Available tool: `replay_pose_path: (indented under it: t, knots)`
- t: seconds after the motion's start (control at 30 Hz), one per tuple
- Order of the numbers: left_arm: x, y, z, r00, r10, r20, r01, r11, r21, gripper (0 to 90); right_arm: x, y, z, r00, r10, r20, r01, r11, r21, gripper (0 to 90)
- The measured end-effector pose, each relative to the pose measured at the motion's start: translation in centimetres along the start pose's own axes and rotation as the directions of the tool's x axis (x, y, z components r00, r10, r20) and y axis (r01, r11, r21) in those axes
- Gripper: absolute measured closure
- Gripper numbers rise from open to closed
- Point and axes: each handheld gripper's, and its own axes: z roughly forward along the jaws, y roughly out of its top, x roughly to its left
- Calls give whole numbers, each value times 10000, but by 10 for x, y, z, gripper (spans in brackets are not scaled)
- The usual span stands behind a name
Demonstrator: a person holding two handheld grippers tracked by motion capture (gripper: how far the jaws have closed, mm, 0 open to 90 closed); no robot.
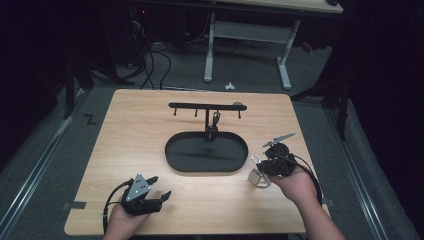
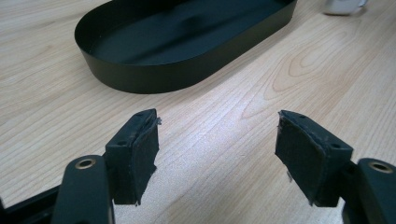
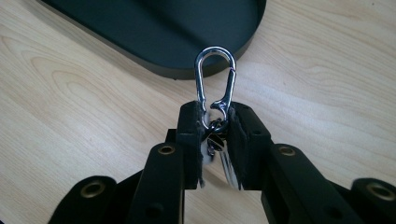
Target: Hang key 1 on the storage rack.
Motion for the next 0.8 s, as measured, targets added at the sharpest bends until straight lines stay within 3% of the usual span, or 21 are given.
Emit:
replay_pose_path:
  t: [0.8]
  knots:
    - [0, 0, 0, 10000, -9, 8, 9, 10000, -19, 306, 9, 30, -19, 9992, -357, 191, 363, 9988, -331, 751]
